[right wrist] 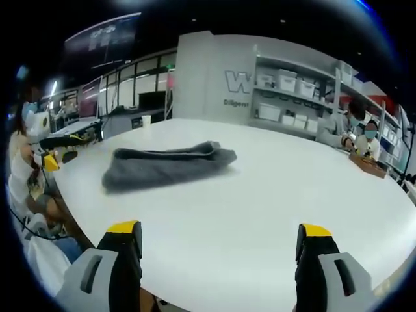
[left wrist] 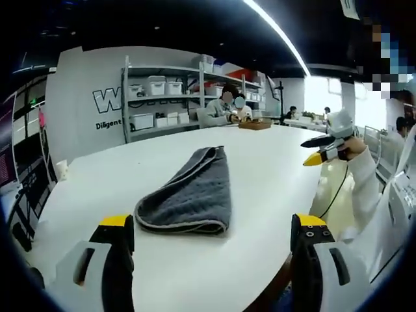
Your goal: Open the folded towel by lifting each exposed corner and separating the folded layers until the towel lies flat within the target outline without major curled edges
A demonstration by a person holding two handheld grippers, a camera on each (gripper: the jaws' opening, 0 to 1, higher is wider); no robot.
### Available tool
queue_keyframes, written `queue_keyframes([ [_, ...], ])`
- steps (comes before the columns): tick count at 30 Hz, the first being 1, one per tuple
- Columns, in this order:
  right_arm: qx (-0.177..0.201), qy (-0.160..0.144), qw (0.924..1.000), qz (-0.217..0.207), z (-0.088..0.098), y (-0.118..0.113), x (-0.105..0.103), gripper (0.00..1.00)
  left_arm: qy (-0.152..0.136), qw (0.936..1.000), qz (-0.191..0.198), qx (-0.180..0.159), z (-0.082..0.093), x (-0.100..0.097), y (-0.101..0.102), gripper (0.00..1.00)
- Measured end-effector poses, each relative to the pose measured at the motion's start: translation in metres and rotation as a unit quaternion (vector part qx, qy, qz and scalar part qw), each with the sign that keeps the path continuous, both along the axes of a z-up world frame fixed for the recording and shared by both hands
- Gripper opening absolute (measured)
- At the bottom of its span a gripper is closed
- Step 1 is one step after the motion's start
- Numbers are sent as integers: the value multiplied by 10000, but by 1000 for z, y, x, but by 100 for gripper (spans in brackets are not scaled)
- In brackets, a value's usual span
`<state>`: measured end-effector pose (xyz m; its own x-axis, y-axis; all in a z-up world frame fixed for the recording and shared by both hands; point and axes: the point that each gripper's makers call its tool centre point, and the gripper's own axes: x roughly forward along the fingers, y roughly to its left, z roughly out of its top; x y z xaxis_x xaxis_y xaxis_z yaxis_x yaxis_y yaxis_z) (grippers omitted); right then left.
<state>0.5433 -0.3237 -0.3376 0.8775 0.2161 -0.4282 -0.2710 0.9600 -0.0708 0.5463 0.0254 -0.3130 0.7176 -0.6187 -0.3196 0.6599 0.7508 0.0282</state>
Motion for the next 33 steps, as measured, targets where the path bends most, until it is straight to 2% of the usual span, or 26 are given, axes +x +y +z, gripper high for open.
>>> queue_keyframes([
  [10, -7, 11, 10000, 14, 0, -1, 0, 99, -158, 9992, -267, 267, 5, 8, -23, 100],
  [14, 34, -16, 10000, 2, 2, -2, 0, 99, -295, 9970, -403, 586, 3, 20, -32, 100],
  [18, 44, -18, 10000, -4, 2, -3, -1, 99, -264, 9957, -550, 698, 0, 40, -46, 100],
  [20, 68, -27, 10000, -6, 3, -4, -1, 99, -330, 9940, -585, 865, -2, 53, -53, 100],
  [27, 72, -76, 9999, 15, 6, -4, -4, 99, -381, 9895, -827, 1122, -14, 101, -92, 100],
  [29, 79, -116, 9999, 18, 9, -5, -5, 99, -285, 9868, -901, 1315, -23, 114, -99, 99],
  [31, 110, -156, 9998, 17, 12, -6, -6, 99, 77, 9849, -884, 1484, -33, 121, -105, 99],
  [33, 139, -207, 9997, -20, 14, -9, -7, 99, 1, 9836, -989, 1506, -32, 127, -118, 99],
])
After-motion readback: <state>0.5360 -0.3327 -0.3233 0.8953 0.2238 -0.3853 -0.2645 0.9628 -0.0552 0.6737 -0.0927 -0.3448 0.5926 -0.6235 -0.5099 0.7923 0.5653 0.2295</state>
